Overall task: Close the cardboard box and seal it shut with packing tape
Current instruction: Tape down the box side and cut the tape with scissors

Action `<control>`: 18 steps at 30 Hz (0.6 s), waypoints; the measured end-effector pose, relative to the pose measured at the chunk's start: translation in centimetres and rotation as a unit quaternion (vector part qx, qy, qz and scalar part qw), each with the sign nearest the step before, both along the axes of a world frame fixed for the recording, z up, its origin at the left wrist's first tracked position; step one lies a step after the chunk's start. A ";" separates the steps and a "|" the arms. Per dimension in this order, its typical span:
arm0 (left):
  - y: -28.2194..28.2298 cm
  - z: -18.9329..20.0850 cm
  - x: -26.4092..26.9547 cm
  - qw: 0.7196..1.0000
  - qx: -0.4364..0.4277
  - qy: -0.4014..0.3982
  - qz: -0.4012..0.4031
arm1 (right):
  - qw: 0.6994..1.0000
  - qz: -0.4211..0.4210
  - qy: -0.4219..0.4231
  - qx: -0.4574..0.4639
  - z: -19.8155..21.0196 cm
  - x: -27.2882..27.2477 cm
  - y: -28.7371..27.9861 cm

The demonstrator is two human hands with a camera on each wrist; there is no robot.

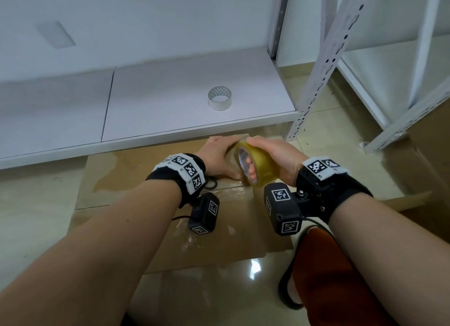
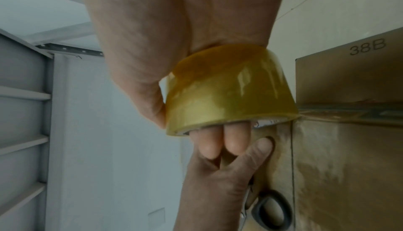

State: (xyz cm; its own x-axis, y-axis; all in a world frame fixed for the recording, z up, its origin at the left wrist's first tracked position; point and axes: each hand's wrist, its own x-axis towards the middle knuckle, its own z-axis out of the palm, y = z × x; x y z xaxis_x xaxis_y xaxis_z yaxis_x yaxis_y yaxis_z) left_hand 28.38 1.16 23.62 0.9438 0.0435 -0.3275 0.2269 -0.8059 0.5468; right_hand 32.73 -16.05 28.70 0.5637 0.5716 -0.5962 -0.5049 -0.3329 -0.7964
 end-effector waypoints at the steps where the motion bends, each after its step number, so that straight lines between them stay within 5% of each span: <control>1: -0.1 -0.2 0.0 1.000 0.007 0.000 0.002 | 1.000 0.003 -0.003 -0.005 0.0 0.0 0.1; 18: -0.7 0.0 0.7 0.989 0.105 0.090 -0.054 | 0.998 -0.010 0.055 0.004 0.2 -0.6 0.1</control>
